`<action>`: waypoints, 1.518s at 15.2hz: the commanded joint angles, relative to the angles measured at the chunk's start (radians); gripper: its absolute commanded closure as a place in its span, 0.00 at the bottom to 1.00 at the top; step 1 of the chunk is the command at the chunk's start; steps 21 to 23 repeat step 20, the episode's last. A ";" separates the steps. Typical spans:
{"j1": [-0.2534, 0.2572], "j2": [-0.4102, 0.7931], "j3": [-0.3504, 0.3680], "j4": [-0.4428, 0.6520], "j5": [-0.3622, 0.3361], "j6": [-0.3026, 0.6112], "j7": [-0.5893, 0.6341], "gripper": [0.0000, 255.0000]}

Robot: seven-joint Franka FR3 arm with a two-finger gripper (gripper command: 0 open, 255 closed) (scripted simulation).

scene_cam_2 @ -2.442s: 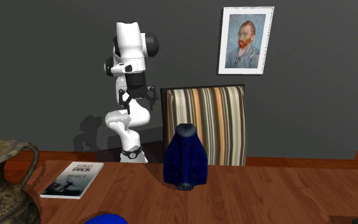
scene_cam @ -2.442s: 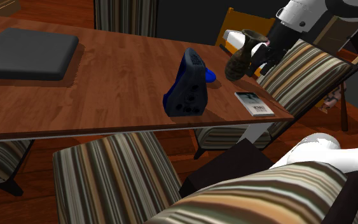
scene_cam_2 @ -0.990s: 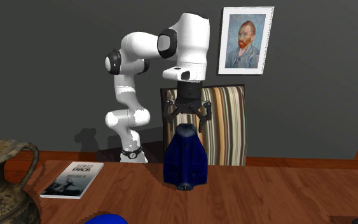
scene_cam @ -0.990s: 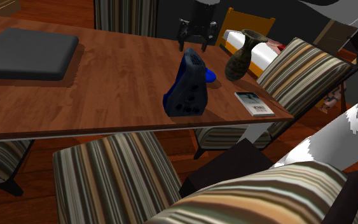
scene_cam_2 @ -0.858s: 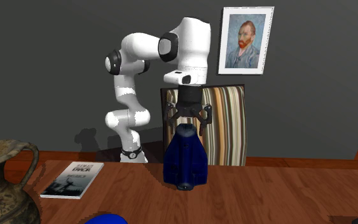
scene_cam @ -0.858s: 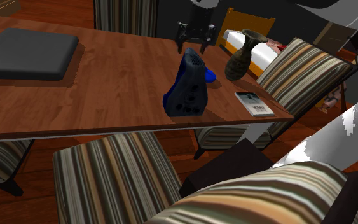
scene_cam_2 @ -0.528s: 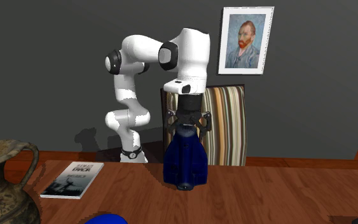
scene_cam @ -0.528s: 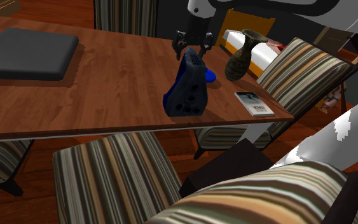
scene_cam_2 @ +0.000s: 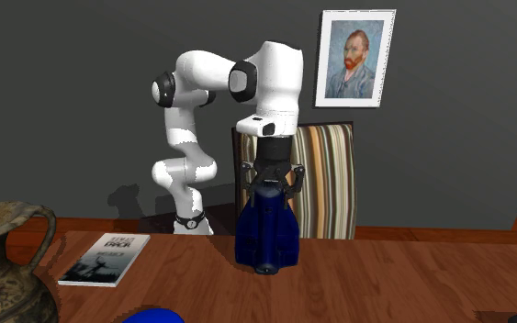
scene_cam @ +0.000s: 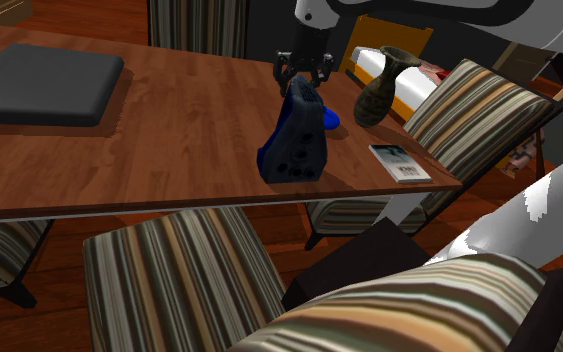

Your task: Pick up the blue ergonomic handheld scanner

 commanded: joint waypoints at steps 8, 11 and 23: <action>0.002 0.015 0.003 0.081 -0.005 -0.070 -0.002 1.00; 0.003 0.027 0.005 0.135 -0.009 -0.114 -0.003 1.00; 0.009 0.067 0.012 0.279 -0.026 -0.222 -0.002 1.00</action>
